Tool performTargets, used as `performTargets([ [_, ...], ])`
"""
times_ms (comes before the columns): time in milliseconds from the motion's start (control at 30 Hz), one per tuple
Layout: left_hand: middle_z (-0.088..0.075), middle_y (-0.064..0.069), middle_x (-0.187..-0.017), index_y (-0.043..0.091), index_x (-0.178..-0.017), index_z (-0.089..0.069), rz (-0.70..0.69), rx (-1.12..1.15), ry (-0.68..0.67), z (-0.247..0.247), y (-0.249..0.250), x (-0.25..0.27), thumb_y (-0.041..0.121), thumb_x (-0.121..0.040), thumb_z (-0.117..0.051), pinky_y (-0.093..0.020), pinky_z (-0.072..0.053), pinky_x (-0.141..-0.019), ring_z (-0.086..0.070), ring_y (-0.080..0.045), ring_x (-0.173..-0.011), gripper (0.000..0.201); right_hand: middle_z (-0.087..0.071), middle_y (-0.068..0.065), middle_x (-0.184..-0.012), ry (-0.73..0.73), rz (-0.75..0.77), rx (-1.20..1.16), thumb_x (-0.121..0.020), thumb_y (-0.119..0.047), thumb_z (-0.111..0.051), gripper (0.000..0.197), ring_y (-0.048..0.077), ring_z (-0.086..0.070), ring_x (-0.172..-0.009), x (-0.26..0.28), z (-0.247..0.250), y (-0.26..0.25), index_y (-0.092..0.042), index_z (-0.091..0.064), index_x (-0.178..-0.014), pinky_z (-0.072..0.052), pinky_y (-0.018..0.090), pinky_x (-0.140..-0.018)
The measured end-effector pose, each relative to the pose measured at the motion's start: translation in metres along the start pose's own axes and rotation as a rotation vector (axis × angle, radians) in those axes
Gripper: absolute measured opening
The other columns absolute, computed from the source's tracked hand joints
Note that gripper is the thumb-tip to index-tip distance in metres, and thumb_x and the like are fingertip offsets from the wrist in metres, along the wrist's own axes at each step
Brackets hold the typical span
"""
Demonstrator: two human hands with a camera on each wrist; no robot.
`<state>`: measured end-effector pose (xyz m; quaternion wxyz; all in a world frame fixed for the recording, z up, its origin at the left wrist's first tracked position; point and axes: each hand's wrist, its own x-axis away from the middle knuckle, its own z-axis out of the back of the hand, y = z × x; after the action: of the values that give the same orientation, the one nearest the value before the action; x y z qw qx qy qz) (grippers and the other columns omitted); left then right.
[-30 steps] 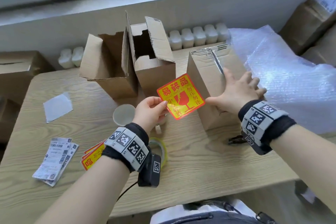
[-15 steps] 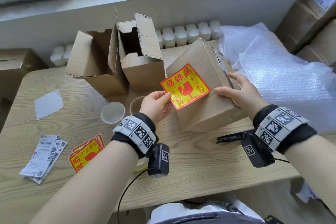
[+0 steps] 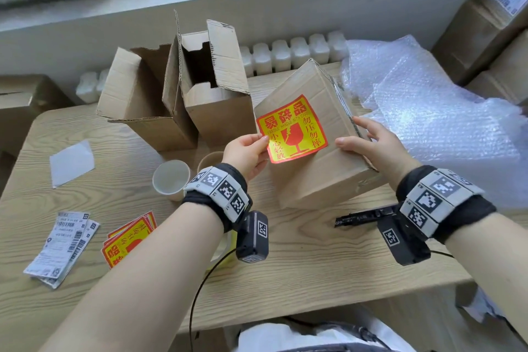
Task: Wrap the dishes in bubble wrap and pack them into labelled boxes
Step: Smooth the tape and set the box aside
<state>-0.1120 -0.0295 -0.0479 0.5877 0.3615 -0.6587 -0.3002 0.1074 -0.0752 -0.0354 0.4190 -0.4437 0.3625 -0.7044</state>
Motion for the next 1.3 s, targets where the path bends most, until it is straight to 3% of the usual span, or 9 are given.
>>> performTargets([
  [333,-0.066,0.006,-0.061,0.016,-0.082,-0.056,-0.038,-0.126,0.009,-0.007,-0.003,-0.009,0.010,-0.095,-0.054,-0.010,-0.046,-0.045,-0.060,0.003,-0.045,0.015,-0.047,-0.004,-0.134,-0.011,0.009,-0.067,-0.076,-0.027,-0.075,0.072,0.009,-0.049,-0.110,-0.003,-0.003,0.003,-0.022,-0.042,-0.140,-0.042,0.020,-0.081],
  [433,-0.065,-0.002,-0.079,0.016,-0.080,-0.057,-0.082,-0.255,0.017,-0.005,-0.003,-0.013,0.012,-0.094,-0.057,-0.011,-0.044,-0.047,-0.061,0.005,-0.049,0.014,-0.047,-0.005,-0.131,-0.015,0.011,-0.072,-0.077,-0.026,-0.074,0.071,0.007,-0.050,-0.107,-0.003,-0.003,0.002,-0.022,-0.041,-0.140,-0.043,0.015,-0.073],
  [567,-0.066,-0.003,-0.080,0.010,-0.084,-0.062,-0.138,-0.364,0.031,-0.004,-0.003,-0.016,0.015,-0.090,-0.064,-0.007,-0.041,-0.045,-0.060,0.006,-0.048,0.008,-0.047,-0.007,-0.126,-0.016,0.012,-0.077,-0.078,-0.025,-0.074,0.071,-0.002,-0.051,-0.094,-0.003,-0.004,0.002,-0.021,-0.041,-0.141,-0.043,0.012,-0.067],
  [667,-0.068,0.003,-0.078,0.017,-0.078,-0.063,-0.171,-0.476,0.059,-0.003,-0.005,-0.021,0.024,-0.086,-0.069,-0.012,-0.047,-0.056,-0.064,0.002,-0.059,0.012,-0.047,-0.007,-0.127,-0.016,0.012,-0.076,-0.077,-0.026,-0.074,0.072,0.003,-0.051,-0.100,-0.003,-0.004,0.002,-0.022,-0.041,-0.141,-0.043,0.014,-0.071],
  [900,-0.069,0.004,-0.078,0.021,-0.075,-0.064,-0.196,-0.645,0.107,-0.003,-0.005,-0.029,0.036,-0.080,-0.074,-0.035,-0.055,-0.085,-0.068,-0.014,-0.080,0.018,-0.046,-0.009,-0.124,-0.010,0.018,-0.063,-0.079,-0.025,-0.073,0.069,-0.010,-0.049,-0.085,-0.002,-0.005,0.002,-0.022,-0.041,-0.140,-0.044,0.010,-0.062],
  [1033,-0.065,0.002,-0.100,0.015,-0.102,-0.064,-0.208,-0.877,0.209,0.001,-0.001,-0.029,0.051,-0.078,-0.070,-0.031,-0.049,-0.079,-0.060,-0.015,-0.091,0.044,-0.046,-0.010,-0.120,-0.011,0.022,-0.058,-0.081,-0.023,-0.072,0.068,-0.011,-0.048,-0.080,-0.002,-0.005,0.002,-0.020,-0.041,-0.141,-0.044,0.005,-0.056],
  [1133,-0.057,-0.001,-0.115,0.018,-0.114,-0.057,-0.322,-0.981,0.266,-0.004,-0.002,-0.019,0.044,-0.084,-0.066,-0.033,-0.047,-0.085,-0.056,-0.017,-0.102,0.041,-0.045,-0.010,-0.119,-0.016,0.026,-0.043,-0.081,-0.024,-0.071,0.067,-0.009,-0.048,-0.080,-0.003,-0.004,0.002,-0.021,-0.041,-0.141,-0.043,0.003,-0.055],
  [1233,-0.042,-0.006,-0.144,0.013,-0.137,-0.046,-0.553,-1.021,0.133,-0.019,-0.006,-0.008,0.025,-0.097,-0.049,-0.030,-0.027,-0.110,-0.037,-0.019,-0.134,0.042,-0.047,-0.009,-0.122,-0.018,0.017,-0.055,-0.080,-0.026,-0.072,0.069,-0.010,-0.049,-0.083,-0.003,-0.005,0.004,-0.021,-0.040,-0.142,-0.044,0.007,-0.058],
  [1300,-0.026,-0.007,-0.155,0.010,-0.146,-0.032,-0.599,-1.019,-0.002,-0.030,-0.009,-0.003,0.021,-0.101,-0.038,-0.024,-0.013,-0.114,-0.021,-0.017,-0.143,0.047,-0.048,-0.009,-0.123,-0.020,0.010,-0.067,-0.080,-0.026,-0.072,0.070,-0.011,-0.049,-0.084,-0.003,-0.007,0.004,-0.022,-0.040,-0.142,-0.044,0.009,-0.061],
])
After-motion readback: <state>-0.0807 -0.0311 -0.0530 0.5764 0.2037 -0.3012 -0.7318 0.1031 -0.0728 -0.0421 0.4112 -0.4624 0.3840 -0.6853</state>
